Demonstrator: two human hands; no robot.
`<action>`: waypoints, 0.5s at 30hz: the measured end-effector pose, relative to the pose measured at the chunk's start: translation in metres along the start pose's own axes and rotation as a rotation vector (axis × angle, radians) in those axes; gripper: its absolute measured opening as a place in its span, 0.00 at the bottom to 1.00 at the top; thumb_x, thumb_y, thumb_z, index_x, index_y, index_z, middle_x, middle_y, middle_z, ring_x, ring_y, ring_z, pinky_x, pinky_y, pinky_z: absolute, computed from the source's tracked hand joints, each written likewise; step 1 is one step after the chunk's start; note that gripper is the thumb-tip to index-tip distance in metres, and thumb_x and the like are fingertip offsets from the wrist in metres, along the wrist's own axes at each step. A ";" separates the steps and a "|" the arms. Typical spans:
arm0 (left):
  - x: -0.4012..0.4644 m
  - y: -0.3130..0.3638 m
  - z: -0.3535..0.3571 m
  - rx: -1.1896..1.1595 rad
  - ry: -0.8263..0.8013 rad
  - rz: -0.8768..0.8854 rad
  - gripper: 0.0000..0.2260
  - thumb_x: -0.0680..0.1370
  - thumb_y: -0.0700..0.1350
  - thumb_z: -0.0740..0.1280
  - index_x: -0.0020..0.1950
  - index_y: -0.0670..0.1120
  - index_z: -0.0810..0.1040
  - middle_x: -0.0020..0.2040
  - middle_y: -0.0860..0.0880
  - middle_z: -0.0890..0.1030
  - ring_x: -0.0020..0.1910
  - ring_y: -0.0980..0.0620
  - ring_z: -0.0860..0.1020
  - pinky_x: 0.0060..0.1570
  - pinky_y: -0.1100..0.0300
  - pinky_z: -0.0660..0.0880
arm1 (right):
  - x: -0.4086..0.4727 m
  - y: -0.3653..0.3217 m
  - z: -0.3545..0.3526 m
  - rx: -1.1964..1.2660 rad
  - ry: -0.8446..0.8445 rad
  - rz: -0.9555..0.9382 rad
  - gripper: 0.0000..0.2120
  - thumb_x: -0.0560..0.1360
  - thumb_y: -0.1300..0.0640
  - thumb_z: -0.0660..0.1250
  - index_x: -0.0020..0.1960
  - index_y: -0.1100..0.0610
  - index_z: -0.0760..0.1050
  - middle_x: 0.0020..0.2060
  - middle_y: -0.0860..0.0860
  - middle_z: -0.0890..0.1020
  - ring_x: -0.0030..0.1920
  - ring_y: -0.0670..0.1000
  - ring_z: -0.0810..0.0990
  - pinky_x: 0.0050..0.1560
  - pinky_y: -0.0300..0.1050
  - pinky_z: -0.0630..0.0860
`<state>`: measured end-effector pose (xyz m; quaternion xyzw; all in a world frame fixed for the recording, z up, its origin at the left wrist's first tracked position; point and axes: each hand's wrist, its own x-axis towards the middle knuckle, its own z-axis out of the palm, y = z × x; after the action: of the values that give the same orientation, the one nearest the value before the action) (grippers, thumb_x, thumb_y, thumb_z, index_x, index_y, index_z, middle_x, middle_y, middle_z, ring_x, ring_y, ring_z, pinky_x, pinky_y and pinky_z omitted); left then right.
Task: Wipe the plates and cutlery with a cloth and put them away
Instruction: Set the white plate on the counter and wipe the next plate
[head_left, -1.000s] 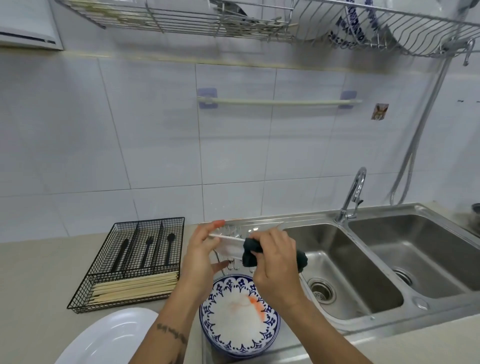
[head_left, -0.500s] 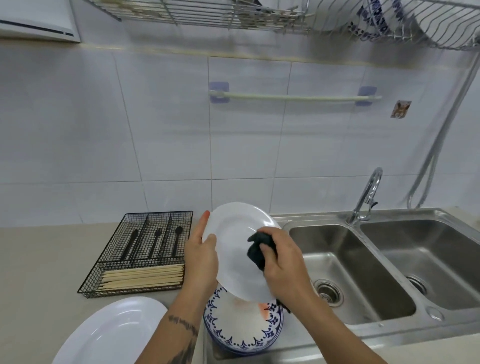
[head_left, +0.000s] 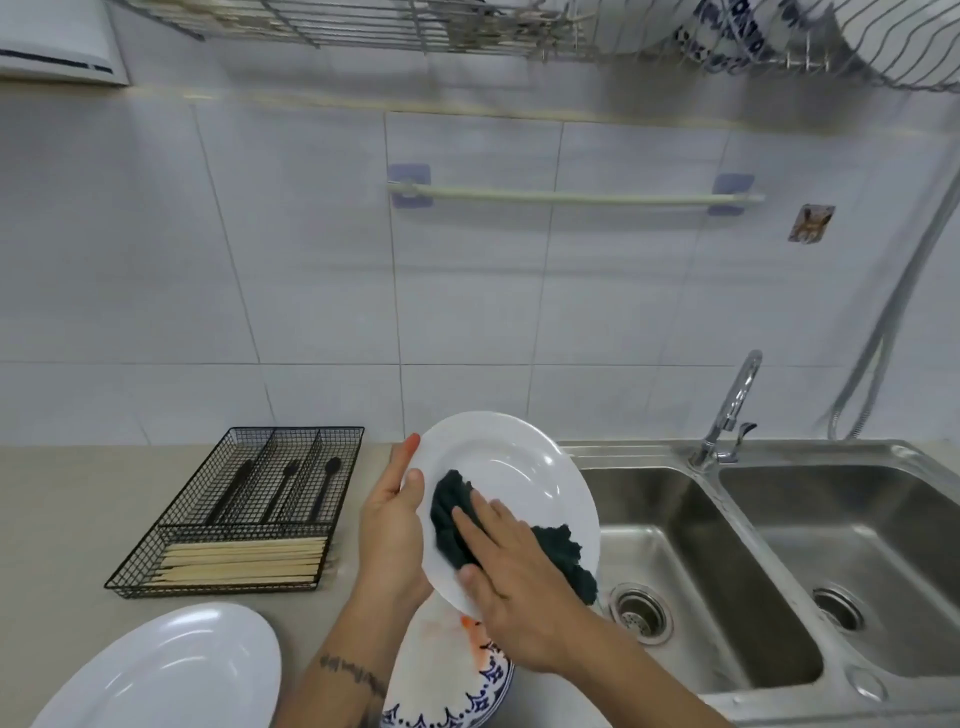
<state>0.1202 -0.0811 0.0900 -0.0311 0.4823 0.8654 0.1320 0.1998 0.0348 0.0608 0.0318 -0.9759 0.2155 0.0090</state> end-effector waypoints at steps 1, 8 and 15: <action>-0.001 -0.006 0.005 0.006 -0.009 -0.017 0.18 0.85 0.39 0.57 0.62 0.57 0.81 0.61 0.45 0.83 0.60 0.43 0.81 0.61 0.44 0.77 | 0.005 0.008 -0.004 -0.024 0.014 -0.012 0.28 0.84 0.45 0.47 0.80 0.46 0.38 0.77 0.42 0.34 0.76 0.45 0.31 0.77 0.50 0.35; -0.011 -0.024 0.026 -0.027 0.029 -0.017 0.16 0.84 0.38 0.58 0.63 0.54 0.80 0.58 0.47 0.85 0.58 0.44 0.82 0.58 0.45 0.78 | 0.022 0.071 -0.022 -0.315 0.208 0.167 0.35 0.75 0.41 0.35 0.80 0.53 0.38 0.78 0.52 0.34 0.77 0.56 0.30 0.76 0.60 0.35; -0.027 -0.018 0.001 -0.002 0.119 0.004 0.16 0.85 0.40 0.58 0.62 0.57 0.81 0.58 0.47 0.85 0.58 0.43 0.82 0.56 0.44 0.79 | 0.006 0.049 0.009 -0.159 0.051 0.117 0.33 0.77 0.43 0.37 0.80 0.53 0.38 0.77 0.50 0.33 0.77 0.54 0.32 0.76 0.57 0.33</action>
<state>0.1509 -0.0766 0.0809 -0.0817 0.4885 0.8628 0.1014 0.1902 0.0747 0.0328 -0.0316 -0.9896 0.1384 0.0234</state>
